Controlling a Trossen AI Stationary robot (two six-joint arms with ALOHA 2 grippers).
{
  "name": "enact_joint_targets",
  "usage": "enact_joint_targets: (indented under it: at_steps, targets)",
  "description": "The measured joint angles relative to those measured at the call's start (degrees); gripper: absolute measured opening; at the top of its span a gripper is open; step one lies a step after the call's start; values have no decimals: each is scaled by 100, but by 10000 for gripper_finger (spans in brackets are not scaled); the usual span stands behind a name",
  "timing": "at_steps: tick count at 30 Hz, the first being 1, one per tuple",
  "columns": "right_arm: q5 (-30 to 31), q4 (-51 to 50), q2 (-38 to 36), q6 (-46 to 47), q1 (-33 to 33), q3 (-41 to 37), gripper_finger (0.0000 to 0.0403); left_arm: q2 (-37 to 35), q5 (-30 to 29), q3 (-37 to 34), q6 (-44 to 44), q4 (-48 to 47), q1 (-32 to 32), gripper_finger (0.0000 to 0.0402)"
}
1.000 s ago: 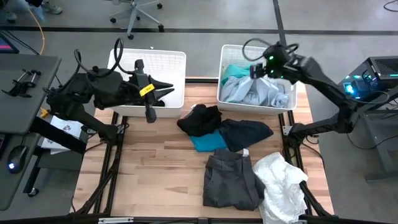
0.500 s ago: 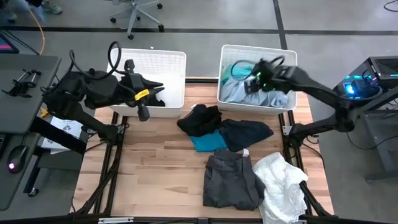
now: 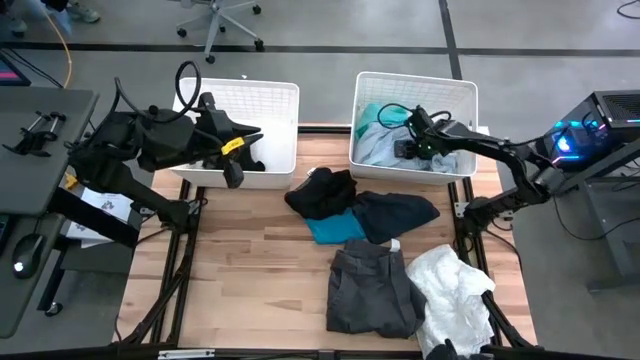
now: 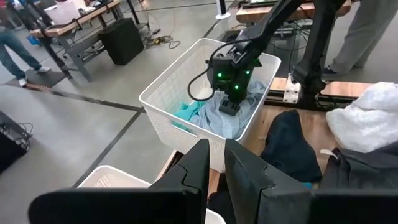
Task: Sort clothes
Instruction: Put the blue patterned short into the right laundry bin, then put the black short into the left laundry bin
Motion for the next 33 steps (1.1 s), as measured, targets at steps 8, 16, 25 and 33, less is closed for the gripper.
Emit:
enact_joint_targets:
  at_steps: [8, 16, 25, 33]
  targets:
    - [80, -1892, -295, -642, 27, 1962, 215, -56, -53, 4, 107, 250, 21, 41]
    - [-524, -2219, -1063, -661, 1552, 3480, 215, -31, -101, 4, 1129, 444, 446, 41]
    - [-447, -2190, -1466, 1089, 5827, 2927, 215, -28, -43, 3, 789, -56, 978, 41]
    - [-2457, -2237, -1026, 3772, 7777, 1788, 215, -74, 219, -642, 414, -109, 995, 41]
